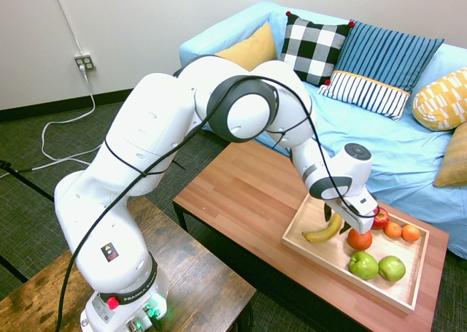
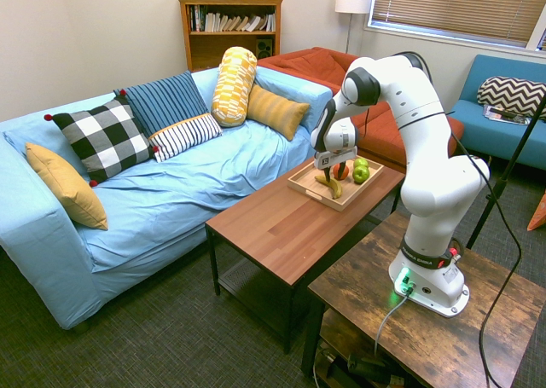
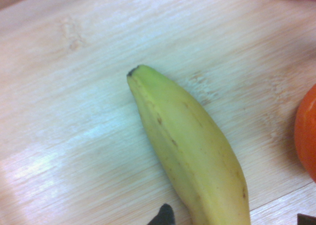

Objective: Put banana in the tray

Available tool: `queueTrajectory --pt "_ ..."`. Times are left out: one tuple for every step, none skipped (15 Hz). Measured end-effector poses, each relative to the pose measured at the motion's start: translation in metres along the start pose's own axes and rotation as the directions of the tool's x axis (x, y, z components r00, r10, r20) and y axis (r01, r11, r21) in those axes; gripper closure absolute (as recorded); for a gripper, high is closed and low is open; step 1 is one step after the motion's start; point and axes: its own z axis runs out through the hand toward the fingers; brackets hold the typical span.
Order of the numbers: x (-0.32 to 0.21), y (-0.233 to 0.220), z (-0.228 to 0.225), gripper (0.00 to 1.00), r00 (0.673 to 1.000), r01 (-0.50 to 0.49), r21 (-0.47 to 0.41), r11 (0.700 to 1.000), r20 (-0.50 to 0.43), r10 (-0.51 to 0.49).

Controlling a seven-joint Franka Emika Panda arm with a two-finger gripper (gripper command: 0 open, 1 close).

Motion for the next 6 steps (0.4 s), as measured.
queueTrajectory --pt "0.002 -0.003 -0.014 0.0 1.0 0.003 0.009 1.0 0.0 -0.003" --pt "0.002 -0.005 -0.027 0.0 1.0 0.008 0.016 1.0 0.0 -0.008" --pt "0.002 -0.006 -0.039 0.0 1.0 0.012 0.024 1.0 -0.004 -0.012" --pt "0.0 -0.005 -0.051 0.0 1.0 0.016 0.03 0.999 -0.009 -0.016" --pt "-0.002 -0.003 -0.061 0.0 1.0 0.021 0.034 0.999 -0.014 -0.021" --pt "-0.005 -0.001 -0.07 0.0 1.0 0.024 0.038 0.999 -0.018 -0.023"
